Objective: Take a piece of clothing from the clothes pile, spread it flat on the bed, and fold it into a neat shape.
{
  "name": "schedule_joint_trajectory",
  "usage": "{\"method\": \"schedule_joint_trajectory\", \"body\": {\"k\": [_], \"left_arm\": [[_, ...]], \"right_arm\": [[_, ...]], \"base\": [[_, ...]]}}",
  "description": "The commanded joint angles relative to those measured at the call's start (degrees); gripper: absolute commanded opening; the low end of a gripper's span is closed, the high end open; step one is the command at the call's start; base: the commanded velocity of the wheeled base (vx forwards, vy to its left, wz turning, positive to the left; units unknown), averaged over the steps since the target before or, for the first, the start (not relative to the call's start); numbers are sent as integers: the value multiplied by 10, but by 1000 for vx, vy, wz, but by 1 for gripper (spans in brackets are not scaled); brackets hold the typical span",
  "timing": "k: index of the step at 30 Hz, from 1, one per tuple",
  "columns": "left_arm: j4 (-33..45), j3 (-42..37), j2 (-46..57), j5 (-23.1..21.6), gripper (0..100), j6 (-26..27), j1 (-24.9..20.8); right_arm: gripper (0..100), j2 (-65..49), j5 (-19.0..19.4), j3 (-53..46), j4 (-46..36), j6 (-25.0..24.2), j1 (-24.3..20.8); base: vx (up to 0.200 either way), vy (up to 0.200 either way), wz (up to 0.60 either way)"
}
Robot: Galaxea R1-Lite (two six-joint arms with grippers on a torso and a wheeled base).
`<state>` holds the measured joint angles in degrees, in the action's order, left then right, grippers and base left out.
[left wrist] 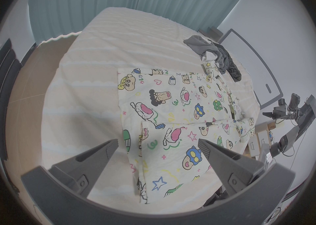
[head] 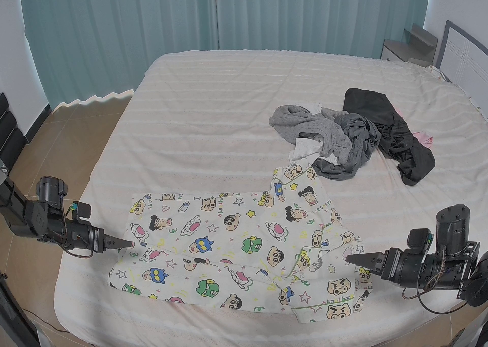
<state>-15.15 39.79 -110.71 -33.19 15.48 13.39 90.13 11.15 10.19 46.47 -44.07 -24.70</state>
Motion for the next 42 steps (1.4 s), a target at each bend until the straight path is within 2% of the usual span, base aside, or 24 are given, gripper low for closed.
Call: {"method": "schedule_joint_trajectory", "body": {"k": [1,23,42], "left_arm": [[0,10,-36,-1,100,2,-13],[-3,1,-74,-12,100,0,-34],[-6,-19,-82,-9,100,0,-33]], "right_arm": [[100,11,2,-1,1,-1,-4],[100,22,4,-2,1,-1,-9],[100,34,4,-2,2,-1,-14]], "base": [[0,0,0],[0,0,0],[0,0,0]]}}
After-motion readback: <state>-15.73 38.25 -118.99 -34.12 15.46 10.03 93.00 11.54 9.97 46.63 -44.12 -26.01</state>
